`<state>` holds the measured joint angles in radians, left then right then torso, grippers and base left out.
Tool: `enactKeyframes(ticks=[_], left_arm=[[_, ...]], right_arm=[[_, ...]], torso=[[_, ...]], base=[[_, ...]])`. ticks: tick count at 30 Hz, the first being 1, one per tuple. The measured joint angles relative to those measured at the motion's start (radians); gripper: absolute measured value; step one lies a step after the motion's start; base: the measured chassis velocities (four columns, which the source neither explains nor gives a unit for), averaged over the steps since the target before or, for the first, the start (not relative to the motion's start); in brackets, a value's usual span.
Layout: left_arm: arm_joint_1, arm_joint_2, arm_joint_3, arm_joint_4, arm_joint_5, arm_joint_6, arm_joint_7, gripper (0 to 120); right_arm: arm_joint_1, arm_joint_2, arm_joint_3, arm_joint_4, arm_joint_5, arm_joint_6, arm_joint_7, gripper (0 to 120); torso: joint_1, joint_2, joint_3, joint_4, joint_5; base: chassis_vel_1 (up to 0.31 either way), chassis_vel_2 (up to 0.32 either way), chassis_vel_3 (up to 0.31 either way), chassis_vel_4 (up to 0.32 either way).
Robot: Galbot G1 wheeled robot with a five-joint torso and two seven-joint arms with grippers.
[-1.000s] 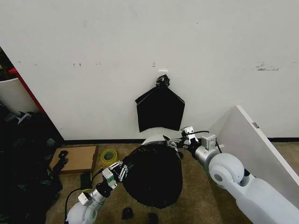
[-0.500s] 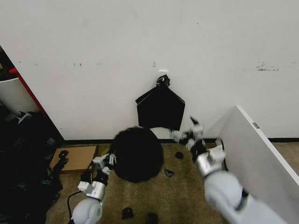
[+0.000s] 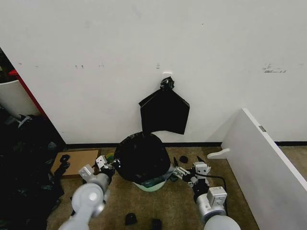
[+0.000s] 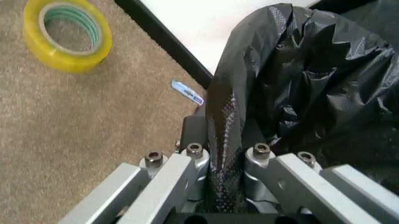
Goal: Place the garbage bag over the trash bin.
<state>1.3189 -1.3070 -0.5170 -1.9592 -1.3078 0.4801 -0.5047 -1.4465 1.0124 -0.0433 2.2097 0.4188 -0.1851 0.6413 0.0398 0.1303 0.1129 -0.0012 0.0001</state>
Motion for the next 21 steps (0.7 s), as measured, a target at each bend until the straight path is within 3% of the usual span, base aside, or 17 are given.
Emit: enactKeyframes(ticks=[9, 21], left_arm=[[0.019, 0.002, -0.024, -0.016, -0.001, -0.003, 0.013, 4], [0.033, 0.001, -0.019, -0.046, 0.014, -0.01, 0.034, 4]], right_arm=[[0.011, 0.03, -0.036, -0.077, -0.041, -0.012, 0.006, 100], [0.019, 0.071, -0.038, -0.138, 0.01, 0.045, -0.045, 100]], torso=[[0.0, 0.0, 0.0, -0.0002, 0.0], [0.0, 0.0, 0.0, -0.0003, 0.0]], base=[[0.0, 0.0, 0.0, 0.0], [0.0, 0.0, 0.0, 0.0]])
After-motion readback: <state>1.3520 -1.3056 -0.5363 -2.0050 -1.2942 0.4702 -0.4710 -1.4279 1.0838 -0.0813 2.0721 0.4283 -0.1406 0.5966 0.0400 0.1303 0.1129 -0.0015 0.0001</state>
